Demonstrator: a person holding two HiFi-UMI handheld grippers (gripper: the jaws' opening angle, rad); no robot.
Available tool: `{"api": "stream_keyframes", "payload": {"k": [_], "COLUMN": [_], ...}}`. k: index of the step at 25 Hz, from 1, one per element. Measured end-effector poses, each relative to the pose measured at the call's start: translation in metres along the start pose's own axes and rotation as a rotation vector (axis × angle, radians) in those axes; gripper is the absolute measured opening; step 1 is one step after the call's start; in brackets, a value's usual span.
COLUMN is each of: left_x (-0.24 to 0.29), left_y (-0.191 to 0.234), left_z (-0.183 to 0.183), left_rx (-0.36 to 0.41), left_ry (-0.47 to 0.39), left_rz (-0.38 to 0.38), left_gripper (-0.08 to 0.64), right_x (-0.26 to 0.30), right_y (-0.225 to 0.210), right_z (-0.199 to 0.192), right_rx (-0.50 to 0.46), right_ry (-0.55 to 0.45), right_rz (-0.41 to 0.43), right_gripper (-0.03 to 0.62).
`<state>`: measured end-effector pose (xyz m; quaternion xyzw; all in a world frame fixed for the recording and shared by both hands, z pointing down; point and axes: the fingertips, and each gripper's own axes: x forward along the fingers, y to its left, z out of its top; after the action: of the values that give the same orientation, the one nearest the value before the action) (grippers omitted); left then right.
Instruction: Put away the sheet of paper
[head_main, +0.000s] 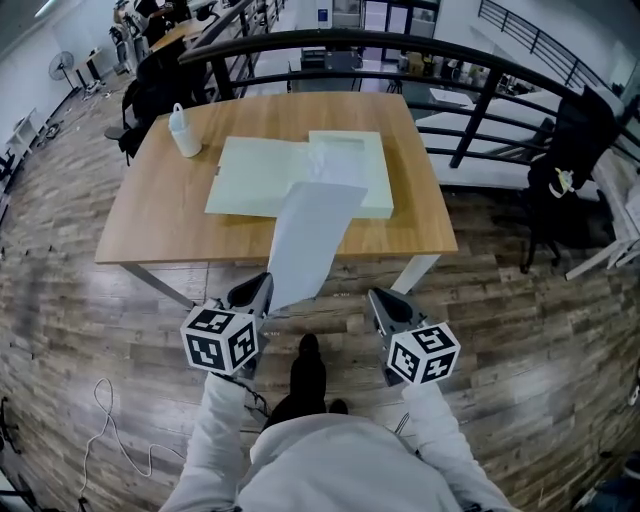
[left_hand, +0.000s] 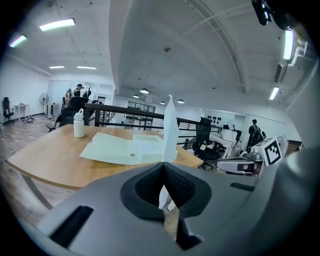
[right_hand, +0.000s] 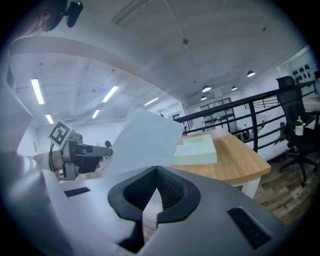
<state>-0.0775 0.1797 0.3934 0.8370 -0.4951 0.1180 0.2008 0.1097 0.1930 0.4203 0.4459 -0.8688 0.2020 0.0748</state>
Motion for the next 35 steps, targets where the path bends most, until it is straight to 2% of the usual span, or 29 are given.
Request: {"api": "stream_keyframes", "payload": {"k": [5,15,24,35], "left_x": [0.054,0.15,0.212,0.283], "left_y": [0.034,0.078,0.109,0.143], "left_z": [0.037,0.117,0.161,0.184], "left_rx": [0.016,0.06,0.009,-0.138], "left_ry": [0.002,-0.007,-0.033,-0.024], "left_rz": [-0.061,-0.231,-0.312,-0.317], "left_gripper": [0.015,0.015,0.015,0.015], "right_x": [0.064,0.165,0.214,0.244], "right_y": [-0.029,-0.069,-0.097,-0.146], "right_z": [0.033,0.083,0.111,0.132], "right_rx": [0.014,0.032,0.014,0.025], "right_ry": [-0.011,-0.015,-0.012,0.002], "right_rz": [-0.035,-0.101,-0.153,-0.174], "right_gripper": [0.028,0.028,0.028,0.028]}}
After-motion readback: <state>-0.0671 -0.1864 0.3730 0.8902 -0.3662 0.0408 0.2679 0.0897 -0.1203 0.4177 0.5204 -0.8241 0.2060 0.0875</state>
